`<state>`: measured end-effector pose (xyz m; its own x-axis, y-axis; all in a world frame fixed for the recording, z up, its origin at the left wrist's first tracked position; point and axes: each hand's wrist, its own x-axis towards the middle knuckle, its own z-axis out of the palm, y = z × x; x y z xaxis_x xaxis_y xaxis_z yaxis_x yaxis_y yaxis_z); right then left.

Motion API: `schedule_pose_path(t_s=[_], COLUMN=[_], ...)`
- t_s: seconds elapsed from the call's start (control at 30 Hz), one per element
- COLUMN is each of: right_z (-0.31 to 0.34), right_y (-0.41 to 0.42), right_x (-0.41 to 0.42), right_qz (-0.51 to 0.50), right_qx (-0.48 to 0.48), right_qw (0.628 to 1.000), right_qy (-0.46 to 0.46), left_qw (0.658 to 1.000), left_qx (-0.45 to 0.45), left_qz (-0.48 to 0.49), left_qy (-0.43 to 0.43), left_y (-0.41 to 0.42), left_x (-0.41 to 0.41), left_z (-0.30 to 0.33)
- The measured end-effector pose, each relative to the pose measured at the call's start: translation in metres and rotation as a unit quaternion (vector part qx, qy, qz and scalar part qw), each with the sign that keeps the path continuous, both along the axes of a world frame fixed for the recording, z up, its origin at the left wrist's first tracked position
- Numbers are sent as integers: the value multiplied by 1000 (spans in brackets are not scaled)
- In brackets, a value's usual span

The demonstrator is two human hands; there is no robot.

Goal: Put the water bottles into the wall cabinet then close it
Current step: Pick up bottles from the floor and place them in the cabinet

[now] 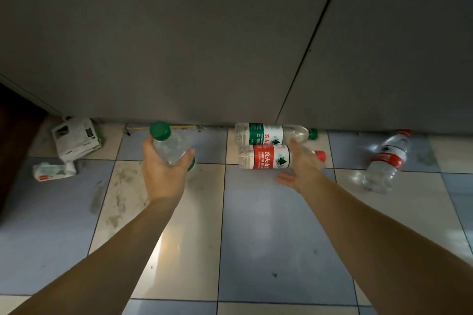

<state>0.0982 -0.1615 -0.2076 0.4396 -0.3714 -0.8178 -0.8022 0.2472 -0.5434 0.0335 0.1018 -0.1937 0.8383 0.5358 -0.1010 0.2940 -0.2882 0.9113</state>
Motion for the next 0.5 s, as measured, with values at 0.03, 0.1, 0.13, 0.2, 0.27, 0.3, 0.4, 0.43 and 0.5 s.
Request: schedule_pose_path(t_s=[0.03, 0.1, 0.13, 0.2, 0.27, 0.3, 0.4, 0.43, 0.5], right_z=[-4, -8, -9, -9, -9, -8, 0, 4, 14], right_y=[-1, -2, -2, -2, 2, 4, 14, 17, 23], right_x=[3, 7, 7, 5, 0, -3, -11, -14, -20], right_qz=[-4, -20, -29, -52, -94, -115, -85, -36, 96], right_qx=[14, 34, 37, 35, 38, 36, -28, -53, -101], right_qw=[1000, 999, 999, 998, 994, 990, 976, 962, 925], right_qy=[-5, -9, -12, -23, -50, -71, -200, -264, -353], left_qw=[1000, 1000, 1000, 999, 999, 999, 1000, 999, 999], left_qx=[-1, 0, 3, 9, 11, 10, 3, 3, 8], left_qz=[1, -8, -16, -31, -34, -31, -28, -33, -48], left_qy=[-5, -4, -1, 6, 6, 4, -4, -5, -2], left_y=[-1, -1, 0, 2, 2, 2, 4, 5, 6], left_x=[0, -1, -2, -2, 0, 1, 2, 2, 2], left_z=[-2, -2, -2, -1, 0, 0, -3, -4, -7])
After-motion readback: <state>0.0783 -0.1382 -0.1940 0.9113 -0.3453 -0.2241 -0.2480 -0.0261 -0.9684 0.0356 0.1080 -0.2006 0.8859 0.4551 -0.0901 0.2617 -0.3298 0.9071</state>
